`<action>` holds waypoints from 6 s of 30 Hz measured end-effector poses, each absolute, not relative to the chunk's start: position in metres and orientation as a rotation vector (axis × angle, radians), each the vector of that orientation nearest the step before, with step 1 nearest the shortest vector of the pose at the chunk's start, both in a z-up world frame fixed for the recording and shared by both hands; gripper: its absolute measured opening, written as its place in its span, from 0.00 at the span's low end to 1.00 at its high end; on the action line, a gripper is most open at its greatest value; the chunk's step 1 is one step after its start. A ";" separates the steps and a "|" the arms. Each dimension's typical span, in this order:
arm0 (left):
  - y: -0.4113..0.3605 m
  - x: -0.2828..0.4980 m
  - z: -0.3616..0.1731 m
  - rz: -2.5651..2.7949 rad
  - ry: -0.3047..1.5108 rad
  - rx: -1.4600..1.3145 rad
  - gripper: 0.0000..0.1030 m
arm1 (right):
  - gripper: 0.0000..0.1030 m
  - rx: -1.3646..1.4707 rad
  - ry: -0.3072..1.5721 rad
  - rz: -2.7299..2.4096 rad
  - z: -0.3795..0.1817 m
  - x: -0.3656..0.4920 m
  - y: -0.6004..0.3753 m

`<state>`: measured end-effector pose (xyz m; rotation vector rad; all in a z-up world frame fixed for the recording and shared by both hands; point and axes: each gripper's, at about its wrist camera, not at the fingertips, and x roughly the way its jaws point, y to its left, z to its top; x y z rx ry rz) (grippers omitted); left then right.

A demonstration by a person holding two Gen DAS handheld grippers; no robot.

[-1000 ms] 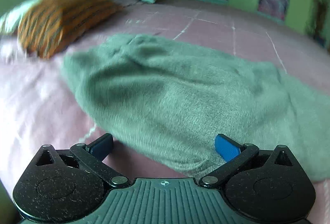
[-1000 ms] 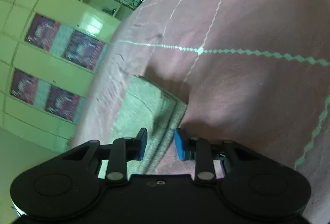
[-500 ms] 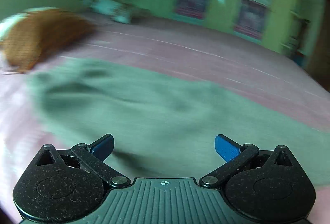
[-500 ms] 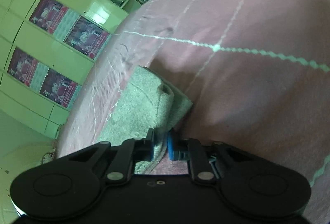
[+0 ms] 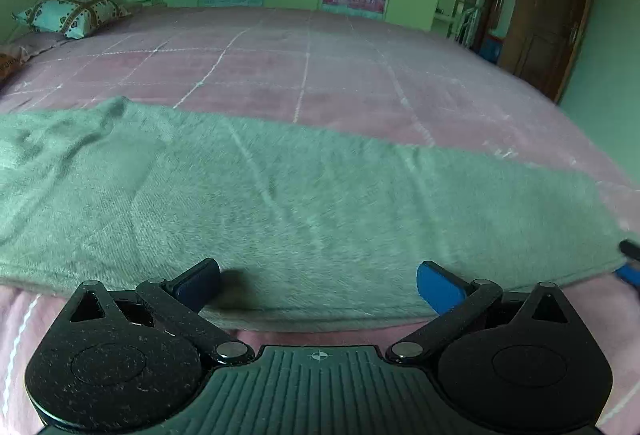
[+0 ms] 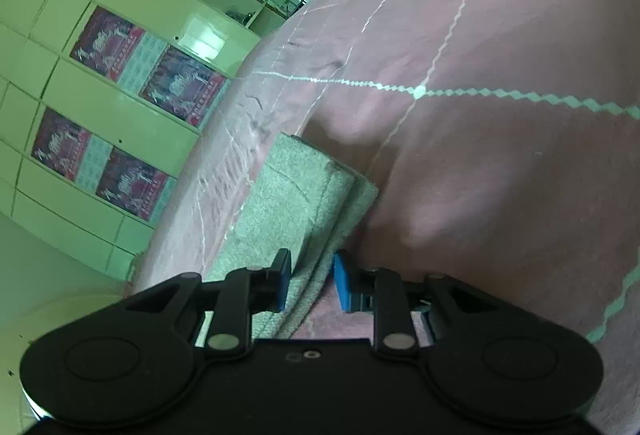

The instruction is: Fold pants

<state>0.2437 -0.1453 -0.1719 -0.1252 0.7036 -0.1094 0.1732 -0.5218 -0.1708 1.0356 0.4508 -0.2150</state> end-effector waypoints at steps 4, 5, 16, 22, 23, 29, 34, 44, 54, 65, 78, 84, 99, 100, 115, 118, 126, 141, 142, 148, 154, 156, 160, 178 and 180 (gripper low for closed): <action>-0.161 0.248 -0.181 -0.137 0.750 -0.059 1.00 | 0.17 1.056 0.427 -0.215 -0.172 0.172 -0.520; -0.165 0.248 -0.187 -0.136 0.755 -0.025 1.00 | 0.15 1.060 0.432 -0.219 -0.172 0.173 -0.520; -0.169 0.248 -0.190 -0.120 0.752 -0.008 1.00 | 0.13 1.057 0.459 -0.255 -0.173 0.177 -0.517; -0.168 0.252 -0.192 -0.114 0.757 -0.007 1.00 | 0.04 1.019 0.501 -0.256 -0.174 0.185 -0.517; -0.168 0.252 -0.192 -0.114 0.756 -0.008 1.00 | 0.04 1.010 0.503 -0.258 -0.172 0.186 -0.516; -0.168 0.251 -0.193 -0.115 0.754 -0.004 1.00 | 0.03 0.937 0.507 -0.261 -0.162 0.186 -0.511; -0.170 0.256 -0.191 -0.110 0.780 0.011 1.00 | 0.02 0.871 0.483 -0.235 -0.139 0.186 -0.501; -0.033 0.236 -0.158 -0.037 0.687 -0.021 1.00 | 0.02 0.647 0.431 -0.086 -0.062 0.214 -0.412; 0.179 0.182 -0.165 0.324 0.651 -0.200 1.00 | 0.02 0.480 0.485 0.243 -0.056 0.254 -0.214; 0.207 0.168 -0.197 0.351 0.691 -0.324 1.00 | 0.11 0.315 0.644 0.416 -0.111 0.228 -0.120; 0.063 0.278 -0.191 0.022 0.736 -0.045 1.00 | 0.10 0.348 0.722 0.087 -0.126 0.241 -0.256; 0.054 0.307 -0.151 0.039 0.592 -0.057 1.00 | 0.13 0.274 0.622 0.098 -0.096 0.268 -0.281; 0.034 0.377 -0.188 -0.020 0.668 -0.053 1.00 | 0.00 0.168 0.707 0.126 -0.123 0.349 -0.263; 0.034 0.374 -0.188 -0.014 0.654 -0.058 1.00 | 0.09 0.157 0.662 0.123 -0.116 0.343 -0.262; 0.044 0.348 -0.182 0.032 0.748 -0.005 1.00 | 0.69 0.201 0.554 0.167 -0.093 0.280 -0.274; 0.044 0.331 -0.181 0.032 0.742 -0.014 1.00 | 0.70 0.190 0.528 0.235 -0.093 0.262 -0.262; 0.058 0.307 -0.186 0.040 0.779 -0.040 1.00 | 0.74 0.025 0.800 0.124 -0.131 0.285 -0.238; 0.176 0.212 -0.176 0.163 0.656 -0.234 1.00 | 0.82 0.154 0.642 0.153 -0.104 0.201 -0.277; 0.194 0.212 -0.182 0.212 0.648 -0.283 1.00 | 0.82 0.160 0.644 0.158 -0.104 0.201 -0.276; 0.294 0.232 -0.221 0.117 0.572 -0.734 1.00 | 0.82 0.150 0.642 0.185 -0.099 0.198 -0.258; 0.345 0.276 -0.236 0.099 0.506 -0.846 1.00 | 0.82 0.103 0.659 0.183 -0.095 0.198 -0.242; 0.345 0.290 -0.234 0.112 0.520 -0.800 0.92 | 0.82 0.089 0.663 0.180 -0.095 0.205 -0.231; 0.365 0.281 -0.228 0.087 0.435 -0.859 0.31 | 0.82 0.046 0.659 0.208 -0.092 0.228 -0.191; 0.370 0.274 -0.232 0.023 0.443 -0.730 0.33 | 0.93 -0.205 0.761 0.275 -0.145 0.279 -0.071; 0.363 0.270 -0.215 0.015 0.419 -0.699 0.33 | 0.94 -0.193 0.768 0.279 -0.146 0.283 -0.073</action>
